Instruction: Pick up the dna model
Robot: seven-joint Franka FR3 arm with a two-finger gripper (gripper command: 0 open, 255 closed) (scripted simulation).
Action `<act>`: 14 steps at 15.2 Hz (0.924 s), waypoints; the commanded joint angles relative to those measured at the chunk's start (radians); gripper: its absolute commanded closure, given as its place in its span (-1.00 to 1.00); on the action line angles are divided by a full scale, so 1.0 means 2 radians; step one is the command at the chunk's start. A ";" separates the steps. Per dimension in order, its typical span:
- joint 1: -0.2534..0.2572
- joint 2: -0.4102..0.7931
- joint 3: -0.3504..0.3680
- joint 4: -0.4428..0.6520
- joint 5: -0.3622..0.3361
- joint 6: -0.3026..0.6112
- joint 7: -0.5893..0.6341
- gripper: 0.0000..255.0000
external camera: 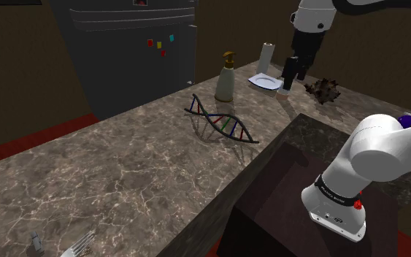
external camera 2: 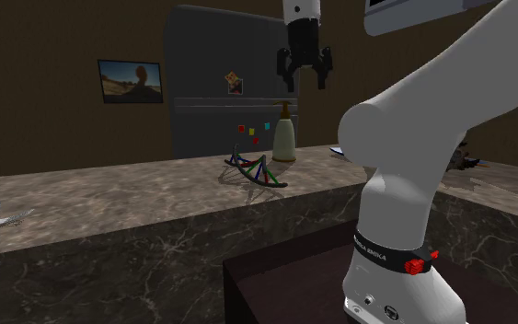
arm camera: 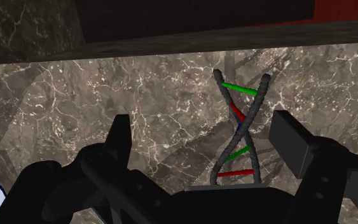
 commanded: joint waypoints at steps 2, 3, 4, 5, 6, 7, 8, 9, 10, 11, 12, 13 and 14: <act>0.001 0.018 -0.002 0.000 0.003 0.014 -0.001 -1.00; 0.001 0.036 -0.003 0.000 0.005 0.028 -0.001 -1.00; 0.002 0.054 -0.005 0.001 0.008 0.041 -0.002 -1.00; 0.003 0.073 -0.006 0.002 0.010 0.055 -0.003 -1.00; 0.004 0.092 -0.008 0.004 0.013 0.068 -0.004 -1.00; 0.005 0.111 -0.009 0.007 0.016 0.080 -0.006 -1.00; 0.006 0.131 -0.011 0.011 0.019 0.092 -0.007 -1.00; 0.008 0.151 -0.012 0.015 0.023 0.104 -0.009 -1.00; 0.009 0.171 -0.013 0.020 0.026 0.115 -0.011 -1.00; 0.010 0.192 -0.014 0.025 0.029 0.126 -0.013 -1.00; 0.011 0.212 -0.016 0.031 0.033 0.137 -0.015 -1.00; 0.013 0.233 -0.017 0.038 0.037 0.146 -0.017 -1.00; 0.014 0.254 -0.017 0.046 0.041 0.156 -0.020 -1.00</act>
